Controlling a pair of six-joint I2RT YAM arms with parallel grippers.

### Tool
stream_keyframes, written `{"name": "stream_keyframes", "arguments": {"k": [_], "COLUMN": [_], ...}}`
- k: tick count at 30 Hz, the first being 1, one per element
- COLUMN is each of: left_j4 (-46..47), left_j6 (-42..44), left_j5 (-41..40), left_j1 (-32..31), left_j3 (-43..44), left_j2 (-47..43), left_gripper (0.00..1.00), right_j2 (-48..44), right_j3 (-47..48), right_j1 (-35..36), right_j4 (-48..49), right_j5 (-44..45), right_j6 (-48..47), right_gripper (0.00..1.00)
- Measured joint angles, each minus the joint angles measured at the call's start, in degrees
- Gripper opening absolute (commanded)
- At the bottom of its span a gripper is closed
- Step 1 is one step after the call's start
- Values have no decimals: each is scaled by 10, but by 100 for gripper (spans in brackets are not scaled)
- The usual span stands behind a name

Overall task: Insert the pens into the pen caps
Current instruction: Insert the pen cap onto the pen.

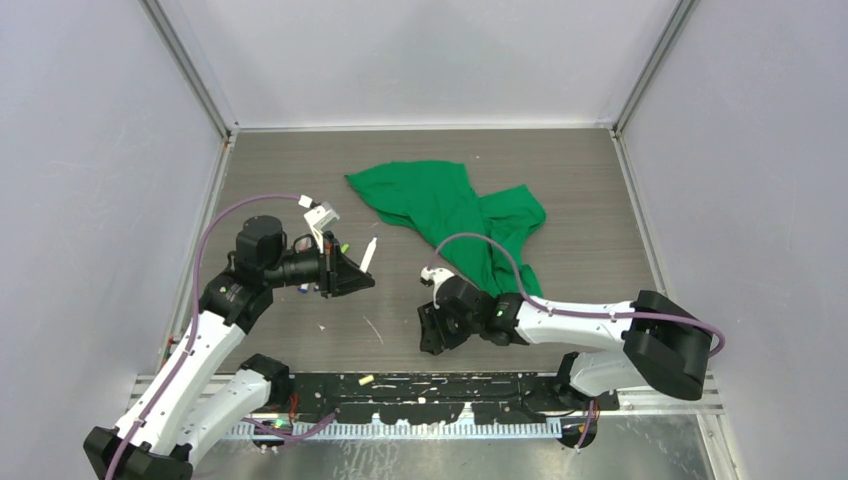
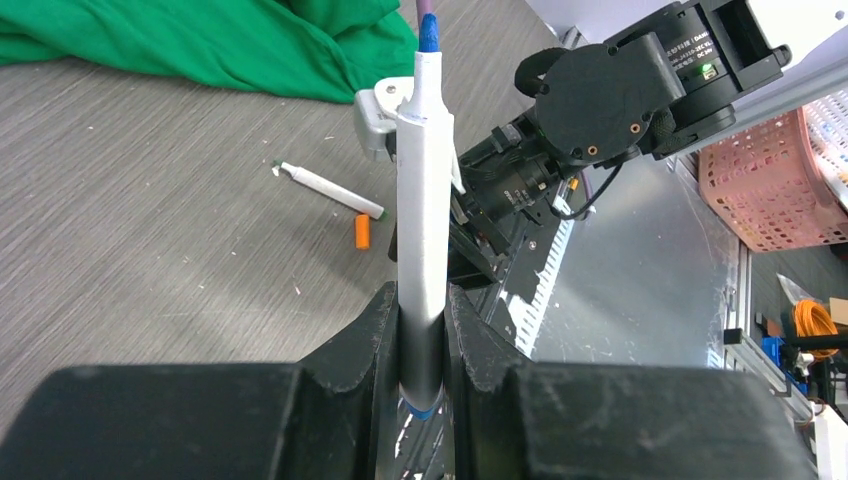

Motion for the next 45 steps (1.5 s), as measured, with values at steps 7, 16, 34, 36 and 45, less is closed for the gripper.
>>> {"name": "stream_keyframes", "arguments": {"k": [7,16,34,36,45], "left_j4": [0,0,0,0,0], "left_j6": [0,0,1,2,3], "left_j5": [1,1,1,1,1], "left_j1": [0,0,0,0,0], "left_j3": [0,-2,-4,-4,-4], "left_j2": [0,0,0,0,0], "left_gripper": [0,0,0,0,0], "right_j2": [-17,59,71,65,76], "right_j3": [52,92,43,39,69], "right_j1": [1,-79,-75,-65,-31], "right_j4": [-75,-61,-46,-47,-117], "right_j5": [45,4,-49,-49,37], "right_j6": [-43,-115,-87,-78,-48], "right_gripper": [54,54,52,51,43]}}
